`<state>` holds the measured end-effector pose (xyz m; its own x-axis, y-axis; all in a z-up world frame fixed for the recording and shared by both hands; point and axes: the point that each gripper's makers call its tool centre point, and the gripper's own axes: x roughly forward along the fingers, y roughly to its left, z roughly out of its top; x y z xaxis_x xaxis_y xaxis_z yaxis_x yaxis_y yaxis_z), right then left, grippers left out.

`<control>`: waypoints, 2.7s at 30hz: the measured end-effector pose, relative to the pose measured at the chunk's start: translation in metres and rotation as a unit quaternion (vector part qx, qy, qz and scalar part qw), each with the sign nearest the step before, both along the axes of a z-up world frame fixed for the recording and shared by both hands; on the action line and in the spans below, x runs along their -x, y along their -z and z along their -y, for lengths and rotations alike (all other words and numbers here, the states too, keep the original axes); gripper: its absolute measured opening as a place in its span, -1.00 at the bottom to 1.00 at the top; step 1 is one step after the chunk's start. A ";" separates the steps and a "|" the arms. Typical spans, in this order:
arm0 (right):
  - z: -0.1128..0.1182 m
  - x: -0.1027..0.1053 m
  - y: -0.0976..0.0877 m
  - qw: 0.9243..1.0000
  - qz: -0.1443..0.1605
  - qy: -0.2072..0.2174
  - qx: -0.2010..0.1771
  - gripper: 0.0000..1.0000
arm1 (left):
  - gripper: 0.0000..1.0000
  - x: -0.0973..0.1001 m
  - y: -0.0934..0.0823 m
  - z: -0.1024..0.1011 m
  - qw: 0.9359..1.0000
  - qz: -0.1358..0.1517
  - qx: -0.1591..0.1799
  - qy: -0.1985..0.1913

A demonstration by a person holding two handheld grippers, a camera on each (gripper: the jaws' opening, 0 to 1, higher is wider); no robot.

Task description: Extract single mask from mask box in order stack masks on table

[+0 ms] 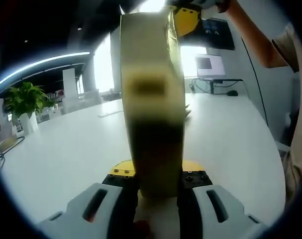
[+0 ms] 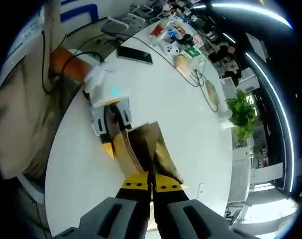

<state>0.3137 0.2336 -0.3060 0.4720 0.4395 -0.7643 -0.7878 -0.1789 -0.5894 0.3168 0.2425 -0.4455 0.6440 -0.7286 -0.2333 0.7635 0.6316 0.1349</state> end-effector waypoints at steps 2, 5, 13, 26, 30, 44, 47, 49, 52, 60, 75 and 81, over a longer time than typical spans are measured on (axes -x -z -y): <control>0.000 0.000 0.001 1.000 0.000 0.000 0.003 -1.00 | -0.60 0.000 0.000 0.000 1.000 0.001 -0.001 0.001; -0.001 0.000 0.001 1.000 0.000 -0.001 0.009 -1.00 | -0.60 0.000 0.000 0.000 1.000 0.003 -0.002 0.002; -0.004 -0.003 -0.002 1.000 0.014 -0.014 0.019 -1.00 | -0.59 0.000 0.000 0.001 1.000 0.009 -0.007 0.005; -0.005 0.003 0.003 0.999 -0.015 -0.025 0.027 -1.00 | -0.60 0.000 0.001 0.002 1.000 0.011 -0.007 0.008; -0.006 0.004 0.015 0.998 -0.020 -0.030 0.042 -1.00 | -0.61 0.000 0.001 0.003 1.000 0.015 -0.011 0.010; -0.006 0.001 0.022 0.998 -0.033 -0.033 0.051 -1.00 | -0.61 0.001 0.002 0.003 1.000 0.016 -0.012 0.010; -0.007 0.000 0.021 0.998 -0.031 -0.034 0.048 -1.00 | -0.61 0.000 0.002 0.003 1.000 0.013 -0.010 0.009; -0.008 0.000 0.021 0.998 -0.030 -0.037 0.049 -1.00 | -0.61 0.000 0.001 0.003 1.000 0.012 -0.009 0.009; -0.007 0.002 0.020 0.998 -0.026 -0.042 0.047 -1.00 | -0.61 0.000 0.002 0.003 1.000 0.009 -0.007 0.008; -0.006 -0.002 0.014 0.999 -0.022 -0.038 0.019 -1.00 | -0.61 0.001 0.003 0.002 1.000 0.000 -0.002 0.003; -0.005 -0.004 -0.004 0.999 -0.006 -0.025 -0.034 -1.00 | -0.61 -0.001 0.002 0.001 1.000 -0.008 0.001 0.000; -0.005 -0.006 -0.013 0.998 0.003 -0.021 -0.057 -1.00 | -0.61 0.000 0.001 0.002 1.000 -0.009 0.001 -0.001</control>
